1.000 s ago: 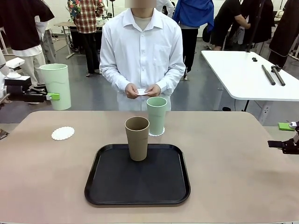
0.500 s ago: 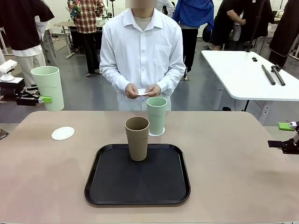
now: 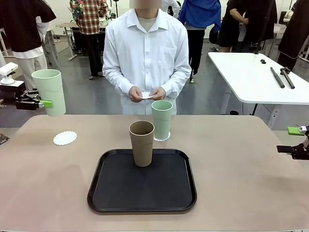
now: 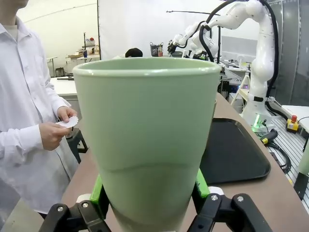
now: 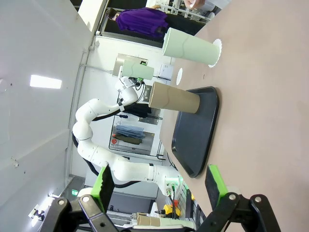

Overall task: Place coasters on the table and set cups on them.
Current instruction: Take one Reusable plastic cup from the Flat Tray and place it on a coaster set by the human.

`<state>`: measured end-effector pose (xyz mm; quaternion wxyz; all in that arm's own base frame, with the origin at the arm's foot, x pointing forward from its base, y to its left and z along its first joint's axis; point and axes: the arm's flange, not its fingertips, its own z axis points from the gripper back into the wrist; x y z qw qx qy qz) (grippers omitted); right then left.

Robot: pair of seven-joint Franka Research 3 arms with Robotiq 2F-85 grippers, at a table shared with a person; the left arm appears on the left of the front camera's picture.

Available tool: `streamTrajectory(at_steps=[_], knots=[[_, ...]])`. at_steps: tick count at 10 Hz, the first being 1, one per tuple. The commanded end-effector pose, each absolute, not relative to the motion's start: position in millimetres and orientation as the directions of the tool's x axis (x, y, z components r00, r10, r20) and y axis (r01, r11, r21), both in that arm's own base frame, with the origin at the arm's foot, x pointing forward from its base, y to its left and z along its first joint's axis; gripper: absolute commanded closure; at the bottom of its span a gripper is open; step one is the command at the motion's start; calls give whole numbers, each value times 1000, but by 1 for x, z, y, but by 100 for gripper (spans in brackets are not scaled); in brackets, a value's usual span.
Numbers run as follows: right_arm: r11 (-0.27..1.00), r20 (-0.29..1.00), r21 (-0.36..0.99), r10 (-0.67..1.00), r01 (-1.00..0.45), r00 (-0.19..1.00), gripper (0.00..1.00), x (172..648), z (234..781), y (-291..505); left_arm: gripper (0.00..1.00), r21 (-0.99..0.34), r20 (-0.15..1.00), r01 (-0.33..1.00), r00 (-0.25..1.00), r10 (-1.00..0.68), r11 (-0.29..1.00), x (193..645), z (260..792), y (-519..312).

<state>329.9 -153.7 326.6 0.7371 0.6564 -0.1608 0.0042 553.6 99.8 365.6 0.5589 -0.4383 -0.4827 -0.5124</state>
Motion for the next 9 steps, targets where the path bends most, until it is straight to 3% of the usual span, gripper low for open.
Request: streamTrajectory(at_steps=[1, 3, 6, 9], knots=[[131, 245, 966, -204, -221, 948, 0, 329, 328, -153, 17, 24, 988, 996, -10, -151, 92, 553, 367, 101], [131, 245, 966, -204, -221, 948, 0, 329, 328, -153, 17, 5, 989, 996, 9, -150, 91, 554, 365, 100], [131, 245, 966, -204, -221, 948, 0, 329, 328, -153, 17, -41, 999, 999, 41, 18, -12, 556, 331, 120], [131, 245, 966, -204, -221, 948, 0, 329, 328, -153, 17, -22, 1000, 999, 22, -3, -24, 552, 297, 130]])
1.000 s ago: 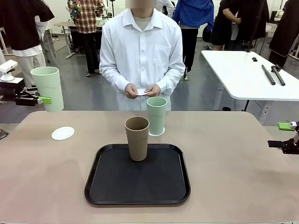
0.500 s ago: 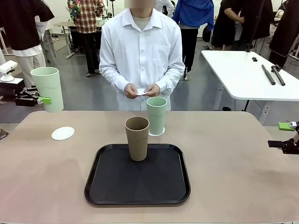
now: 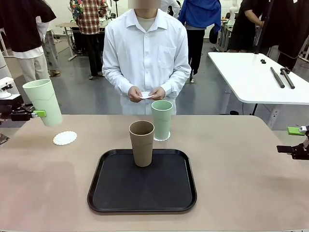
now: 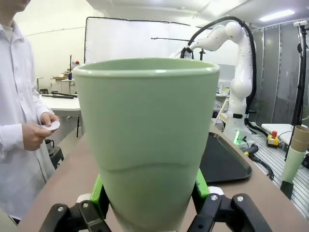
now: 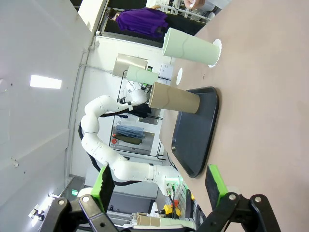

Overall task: Place coasters on the table and set cups on them.
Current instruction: Take one Reusable plastic cup from the Flat Tray and place it on a coaster set by the human.

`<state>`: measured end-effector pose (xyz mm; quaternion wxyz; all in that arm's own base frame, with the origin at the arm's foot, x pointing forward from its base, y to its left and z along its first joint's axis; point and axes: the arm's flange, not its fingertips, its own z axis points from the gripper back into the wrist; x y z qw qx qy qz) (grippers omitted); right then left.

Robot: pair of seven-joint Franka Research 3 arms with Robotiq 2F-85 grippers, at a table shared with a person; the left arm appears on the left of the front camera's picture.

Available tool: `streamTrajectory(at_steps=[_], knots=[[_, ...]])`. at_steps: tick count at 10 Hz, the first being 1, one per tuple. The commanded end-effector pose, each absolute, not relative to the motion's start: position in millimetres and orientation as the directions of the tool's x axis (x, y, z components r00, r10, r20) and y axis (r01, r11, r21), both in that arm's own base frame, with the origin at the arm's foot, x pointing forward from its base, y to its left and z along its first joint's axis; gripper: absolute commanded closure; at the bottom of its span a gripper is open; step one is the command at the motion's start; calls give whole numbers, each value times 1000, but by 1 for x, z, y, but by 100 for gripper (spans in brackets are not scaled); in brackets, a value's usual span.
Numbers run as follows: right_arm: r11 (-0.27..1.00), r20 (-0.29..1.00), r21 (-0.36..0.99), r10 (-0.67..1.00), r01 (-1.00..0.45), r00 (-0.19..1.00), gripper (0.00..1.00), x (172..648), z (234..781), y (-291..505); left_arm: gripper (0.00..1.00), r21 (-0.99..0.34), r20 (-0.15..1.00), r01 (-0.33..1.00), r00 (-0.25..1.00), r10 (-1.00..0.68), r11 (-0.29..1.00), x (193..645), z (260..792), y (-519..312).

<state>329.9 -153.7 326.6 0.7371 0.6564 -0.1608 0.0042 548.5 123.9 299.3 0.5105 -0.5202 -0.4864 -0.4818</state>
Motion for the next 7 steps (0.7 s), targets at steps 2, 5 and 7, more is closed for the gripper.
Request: streamTrajectory(at_steps=[2, 5, 7], knots=[[131, 245, 966, -204, -221, 948, 0, 329, 328, -153, 17, 35, 998, 999, -35, -44, -2, 554, 278, 131], [131, 245, 966, -204, -221, 948, 0, 329, 328, -153, 17, 46, 996, 998, -43, -81, 39, 566, 255, 127], [131, 245, 966, -204, -221, 948, 0, 329, 328, -153, 17, 33, 996, 996, -26, -88, 81, 577, 245, 122]])
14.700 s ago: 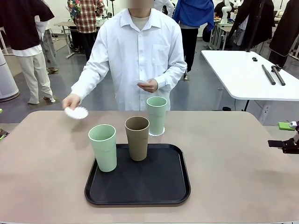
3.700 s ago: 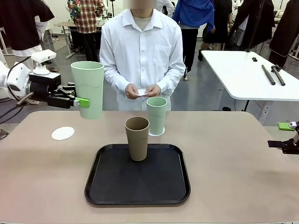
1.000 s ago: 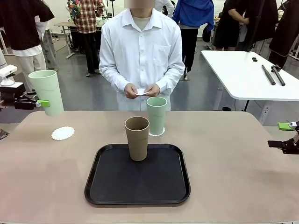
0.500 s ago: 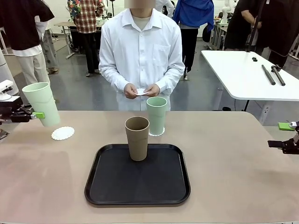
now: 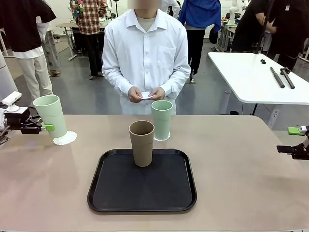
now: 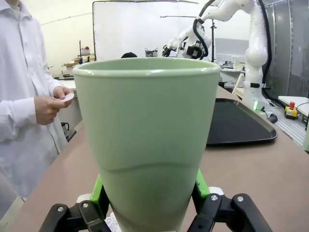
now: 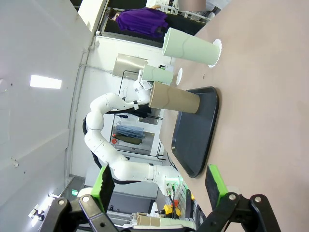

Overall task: Place coasters on the table and set cups on them.
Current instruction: Take one Reusable plastic cup from the Flat Tray and place it on a coaster set by the human.

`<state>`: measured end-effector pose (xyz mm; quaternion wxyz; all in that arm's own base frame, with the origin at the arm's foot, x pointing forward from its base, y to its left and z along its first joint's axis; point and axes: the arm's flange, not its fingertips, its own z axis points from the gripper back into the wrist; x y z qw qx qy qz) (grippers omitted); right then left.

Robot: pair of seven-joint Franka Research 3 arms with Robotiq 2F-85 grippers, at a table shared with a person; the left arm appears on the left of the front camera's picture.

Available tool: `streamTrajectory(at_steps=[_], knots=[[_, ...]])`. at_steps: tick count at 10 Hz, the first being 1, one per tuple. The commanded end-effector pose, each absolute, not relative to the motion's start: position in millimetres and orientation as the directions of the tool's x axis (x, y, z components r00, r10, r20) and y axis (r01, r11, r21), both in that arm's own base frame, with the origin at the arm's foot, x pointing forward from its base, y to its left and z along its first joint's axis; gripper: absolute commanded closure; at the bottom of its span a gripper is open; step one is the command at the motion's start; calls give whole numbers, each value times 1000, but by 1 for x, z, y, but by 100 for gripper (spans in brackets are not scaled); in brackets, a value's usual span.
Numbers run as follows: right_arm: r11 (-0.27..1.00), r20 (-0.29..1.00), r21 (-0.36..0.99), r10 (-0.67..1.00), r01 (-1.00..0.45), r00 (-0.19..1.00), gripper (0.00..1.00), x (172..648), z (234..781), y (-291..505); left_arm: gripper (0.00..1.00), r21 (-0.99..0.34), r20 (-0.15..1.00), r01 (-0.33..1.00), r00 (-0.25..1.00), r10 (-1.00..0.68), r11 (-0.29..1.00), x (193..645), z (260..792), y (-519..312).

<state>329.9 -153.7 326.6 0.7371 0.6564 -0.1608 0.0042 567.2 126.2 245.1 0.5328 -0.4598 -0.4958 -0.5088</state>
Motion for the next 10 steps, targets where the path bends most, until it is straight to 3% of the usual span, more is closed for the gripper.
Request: streamTrajectory(at_steps=[1, 10], knots=[[131, 245, 966, -204, -221, 948, 0, 329, 328, -153, 17, 20, 996, 995, -11, -89, 96, 583, 241, 120], [131, 245, 966, -204, -221, 948, 0, 329, 328, -153, 17, -5, 999, 993, 12, -53, 118, 586, 230, 121]])
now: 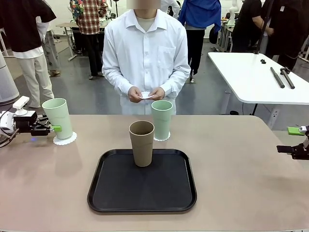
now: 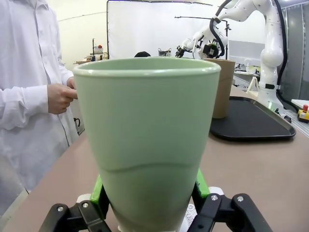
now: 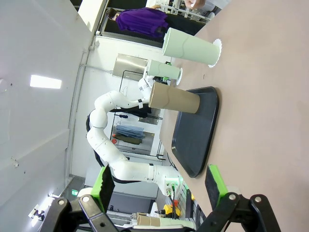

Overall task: Place coasters on the table and set cups on them.
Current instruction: Take one Reusable plastic cup from the Flat Tray and place it on a coaster set by the human.

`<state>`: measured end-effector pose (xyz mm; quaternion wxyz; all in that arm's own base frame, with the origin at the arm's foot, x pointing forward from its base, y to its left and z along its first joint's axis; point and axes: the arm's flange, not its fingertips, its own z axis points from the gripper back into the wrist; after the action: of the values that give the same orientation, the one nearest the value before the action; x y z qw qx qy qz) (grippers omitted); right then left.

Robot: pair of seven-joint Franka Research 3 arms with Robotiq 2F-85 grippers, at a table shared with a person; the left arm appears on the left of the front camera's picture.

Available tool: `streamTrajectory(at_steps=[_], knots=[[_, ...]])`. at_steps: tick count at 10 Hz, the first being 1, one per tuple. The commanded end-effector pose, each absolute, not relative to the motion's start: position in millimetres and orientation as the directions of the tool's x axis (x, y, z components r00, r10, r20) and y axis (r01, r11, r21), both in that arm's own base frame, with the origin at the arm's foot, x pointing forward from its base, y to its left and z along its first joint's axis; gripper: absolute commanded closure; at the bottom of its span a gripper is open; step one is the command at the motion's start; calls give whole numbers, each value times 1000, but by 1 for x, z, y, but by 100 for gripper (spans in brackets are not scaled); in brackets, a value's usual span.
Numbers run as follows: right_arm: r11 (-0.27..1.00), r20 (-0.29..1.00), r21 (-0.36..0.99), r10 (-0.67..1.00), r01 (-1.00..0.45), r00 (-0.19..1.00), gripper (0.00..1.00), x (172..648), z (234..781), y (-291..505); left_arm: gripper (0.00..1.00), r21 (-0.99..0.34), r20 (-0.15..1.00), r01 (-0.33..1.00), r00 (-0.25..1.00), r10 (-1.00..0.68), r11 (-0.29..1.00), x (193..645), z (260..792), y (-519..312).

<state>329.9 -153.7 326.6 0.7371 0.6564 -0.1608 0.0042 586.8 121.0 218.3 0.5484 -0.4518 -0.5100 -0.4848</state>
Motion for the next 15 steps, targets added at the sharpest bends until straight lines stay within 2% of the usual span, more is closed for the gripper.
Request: streamTrajectory(at_steps=[1, 10, 14, 15], knots=[[131, 245, 966, -204, -221, 948, 0, 329, 328, -153, 17, -13, 999, 992, 19, -45, 124, 586, 232, 122], [131, 245, 966, -204, -221, 948, 0, 329, 328, -153, 17, -91, 994, 990, 97, -52, 106, 577, 213, 125], [131, 245, 966, -204, -221, 948, 0, 329, 328, -153, 17, -82, 994, 993, 88, -68, 86, 577, 208, 126], [131, 245, 966, -204, -221, 948, 0, 329, 328, -153, 8, -84, 993, 993, 90, -73, 83, 577, 208, 127]])
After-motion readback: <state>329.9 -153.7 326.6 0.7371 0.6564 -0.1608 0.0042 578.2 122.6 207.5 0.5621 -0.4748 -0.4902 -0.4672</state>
